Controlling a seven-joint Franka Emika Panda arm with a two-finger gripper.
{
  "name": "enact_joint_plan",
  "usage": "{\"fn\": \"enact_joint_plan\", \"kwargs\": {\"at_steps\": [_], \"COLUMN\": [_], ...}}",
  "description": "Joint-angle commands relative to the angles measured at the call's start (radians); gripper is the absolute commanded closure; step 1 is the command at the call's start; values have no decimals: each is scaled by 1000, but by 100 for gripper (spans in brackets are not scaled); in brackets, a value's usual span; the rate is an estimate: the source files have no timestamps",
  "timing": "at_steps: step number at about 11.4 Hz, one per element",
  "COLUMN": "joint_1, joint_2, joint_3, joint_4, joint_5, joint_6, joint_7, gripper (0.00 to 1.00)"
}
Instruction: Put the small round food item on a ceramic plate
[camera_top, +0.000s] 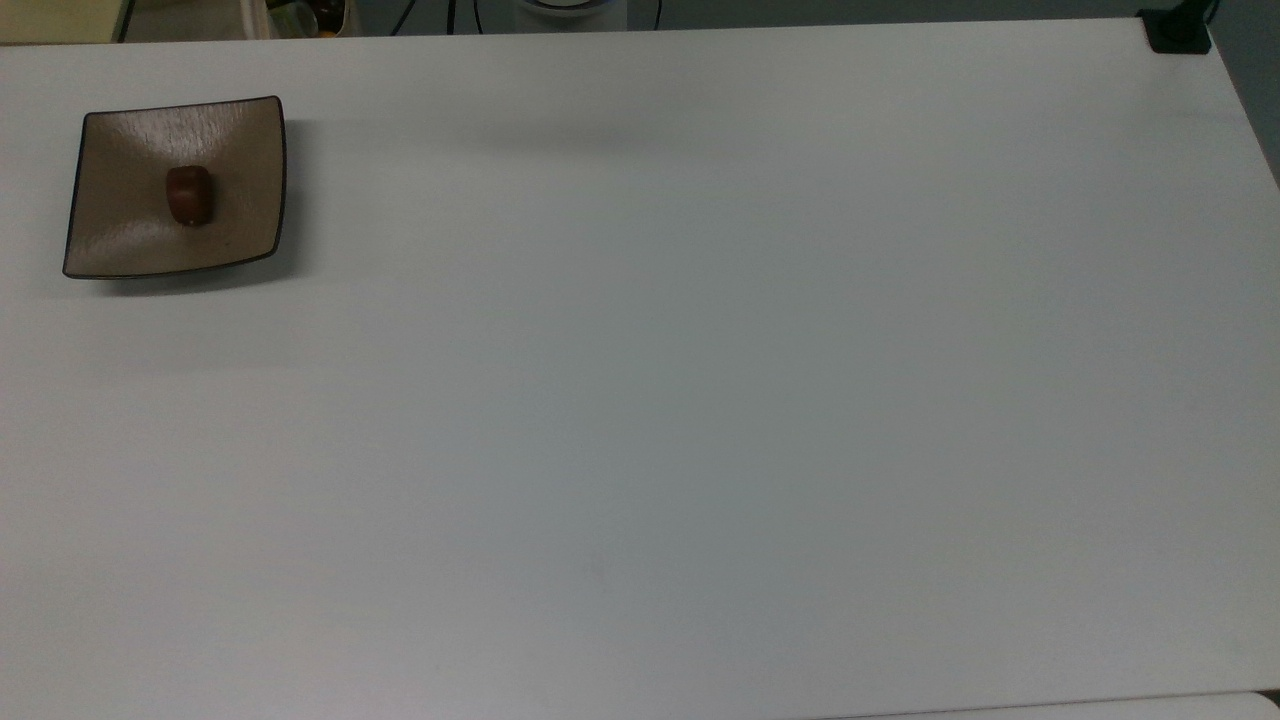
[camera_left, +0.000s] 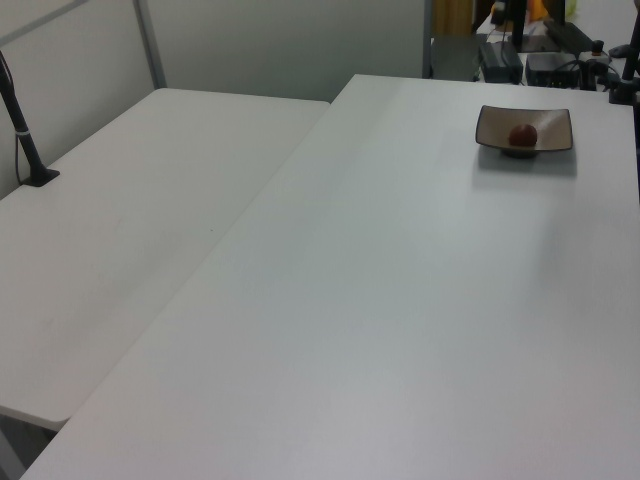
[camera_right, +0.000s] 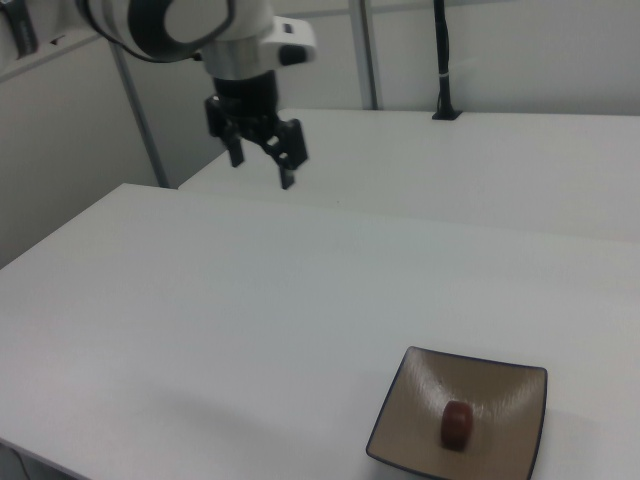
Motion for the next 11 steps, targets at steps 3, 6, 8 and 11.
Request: {"fn": "enact_joint_plan", "kwargs": {"at_steps": [3,6,8,11], "joint_1": [176,213,214,211], "joint_2": [-18,-18,-19,-18], "joint_3": [-2,9,15,14], "joint_4": [-56,-93,-110,-107], "joint_5": [-53,-84,-85,-85], "joint_6": [12,85,111,114], "joint_7": [115,115,108,98], "gripper": [0,0,0,0]}}
